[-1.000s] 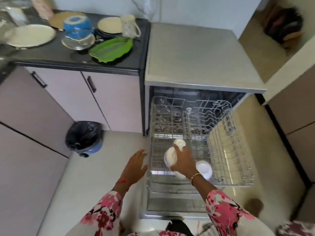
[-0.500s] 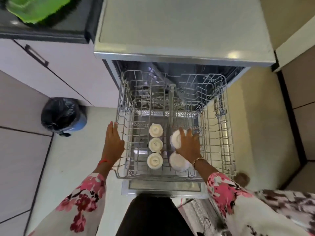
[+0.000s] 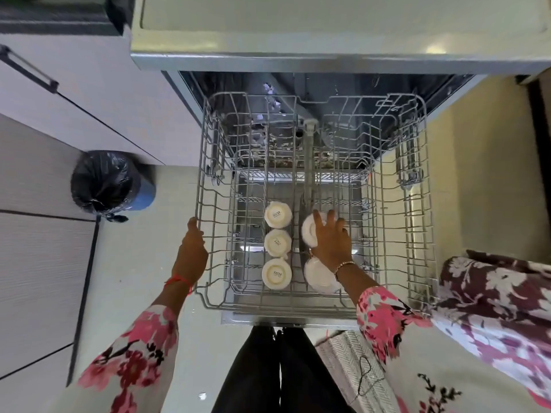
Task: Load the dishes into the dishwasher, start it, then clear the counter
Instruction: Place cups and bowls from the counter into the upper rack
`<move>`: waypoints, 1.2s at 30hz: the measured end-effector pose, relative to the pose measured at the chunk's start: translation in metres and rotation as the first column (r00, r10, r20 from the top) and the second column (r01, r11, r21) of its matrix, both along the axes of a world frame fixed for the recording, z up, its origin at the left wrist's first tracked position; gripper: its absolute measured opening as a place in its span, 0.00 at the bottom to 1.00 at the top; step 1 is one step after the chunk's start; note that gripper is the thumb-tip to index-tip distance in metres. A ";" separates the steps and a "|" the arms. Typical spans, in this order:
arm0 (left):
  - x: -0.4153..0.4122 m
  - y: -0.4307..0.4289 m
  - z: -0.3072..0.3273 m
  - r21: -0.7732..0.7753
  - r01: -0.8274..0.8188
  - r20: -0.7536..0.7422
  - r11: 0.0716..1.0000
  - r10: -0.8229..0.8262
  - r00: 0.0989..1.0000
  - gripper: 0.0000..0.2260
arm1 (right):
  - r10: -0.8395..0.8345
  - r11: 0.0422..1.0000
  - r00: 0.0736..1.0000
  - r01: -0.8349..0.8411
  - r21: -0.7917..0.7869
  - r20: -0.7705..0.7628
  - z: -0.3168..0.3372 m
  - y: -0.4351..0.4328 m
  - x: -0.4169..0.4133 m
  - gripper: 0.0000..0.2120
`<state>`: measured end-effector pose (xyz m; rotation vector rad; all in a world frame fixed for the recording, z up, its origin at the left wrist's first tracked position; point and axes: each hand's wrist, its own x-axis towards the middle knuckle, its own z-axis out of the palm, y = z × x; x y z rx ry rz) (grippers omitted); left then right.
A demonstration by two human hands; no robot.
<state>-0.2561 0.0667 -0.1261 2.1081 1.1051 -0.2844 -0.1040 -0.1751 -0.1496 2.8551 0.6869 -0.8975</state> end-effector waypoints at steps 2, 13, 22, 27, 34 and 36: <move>0.000 -0.001 0.001 -0.010 -0.010 0.008 1.000 0.010 1.000 0.31 | 0.010 1.000 1.000 -0.010 -0.008 0.010 -0.003 -0.001 -0.001 0.42; -0.002 -0.002 0.010 -0.055 0.029 -0.021 0.998 -0.030 0.999 0.32 | 0.010 1.000 1.000 -0.011 -0.026 -0.016 0.003 -0.008 0.004 0.44; -0.049 0.014 0.071 0.125 0.236 0.039 0.964 -0.242 0.969 0.20 | 0.162 0.983 0.987 -0.162 0.080 0.014 0.062 0.032 -0.015 0.25; -0.099 0.044 0.103 0.203 0.167 0.110 0.965 -0.192 0.975 0.16 | 0.299 0.923 0.954 -0.297 0.245 0.032 0.106 0.101 -0.050 0.21; -0.187 0.134 0.126 0.283 0.112 0.108 0.952 -0.148 0.983 0.15 | 0.392 0.818 0.919 -0.368 0.442 0.041 0.152 0.240 -0.137 0.24; -0.215 0.168 0.132 0.305 0.094 0.110 0.948 -0.133 0.985 0.15 | 0.417 0.807 0.906 -0.403 0.432 0.067 0.158 0.281 -0.164 0.23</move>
